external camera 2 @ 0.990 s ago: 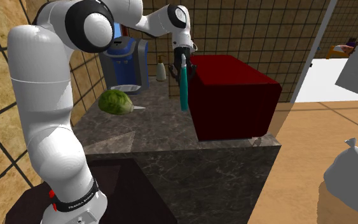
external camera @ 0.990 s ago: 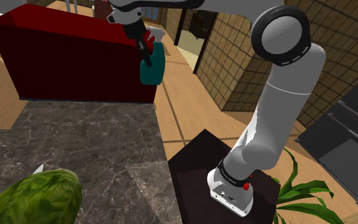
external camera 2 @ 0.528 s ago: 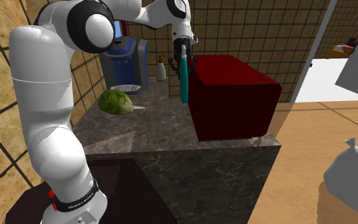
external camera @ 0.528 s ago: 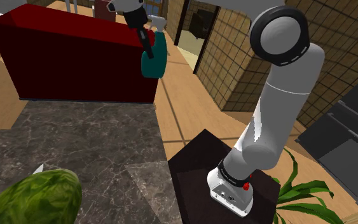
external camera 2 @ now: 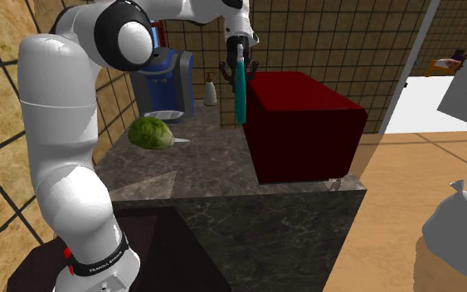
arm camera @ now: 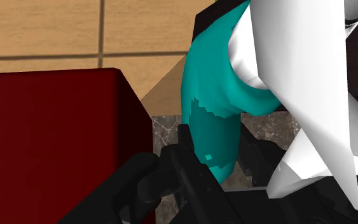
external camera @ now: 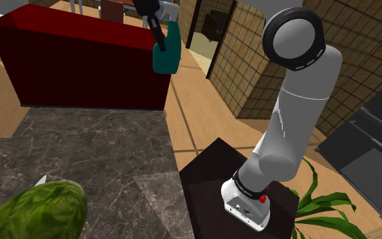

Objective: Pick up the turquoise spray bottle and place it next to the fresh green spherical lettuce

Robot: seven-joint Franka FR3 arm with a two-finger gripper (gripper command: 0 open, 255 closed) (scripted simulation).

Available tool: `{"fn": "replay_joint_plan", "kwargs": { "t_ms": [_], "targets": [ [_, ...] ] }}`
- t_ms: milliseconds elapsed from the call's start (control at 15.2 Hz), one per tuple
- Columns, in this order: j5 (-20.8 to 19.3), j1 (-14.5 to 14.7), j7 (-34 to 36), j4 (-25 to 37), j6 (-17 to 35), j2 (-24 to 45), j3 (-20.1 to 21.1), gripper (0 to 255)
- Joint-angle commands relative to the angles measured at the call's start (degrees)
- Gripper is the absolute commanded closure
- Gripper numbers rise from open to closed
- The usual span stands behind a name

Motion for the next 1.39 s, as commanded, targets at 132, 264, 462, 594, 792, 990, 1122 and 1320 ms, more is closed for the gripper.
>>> {"fn": "replay_joint_plan", "kwargs": {
  "t_ms": [132,264,462,594,792,990,1122,1320],
  "targets": [
    [-0.8,0.6,-1.1,5.2,-3.8,1.4,0.0,255],
    [-0.3,1.1,-0.1,4.0,-4.2,0.1,0.4,255],
    [1.8,2.6,3.7,-1.4,-3.9,-4.0,1.8,255],
    [3.2,3.6,6.2,-4.4,-3.9,-6.3,2.7,255],
    [5.3,5.2,10.0,-8.0,-4.2,-9.3,4.2,255],
    [7.6,7.0,13.8,-10.8,-4.7,-11.7,5.8,255],
    [9.1,8.2,16.5,-12.2,-5.0,-13.0,6.9,255],
    [11.4,10.0,20.6,-13.8,-5.7,-14.5,8.7,255]
  ]
}}
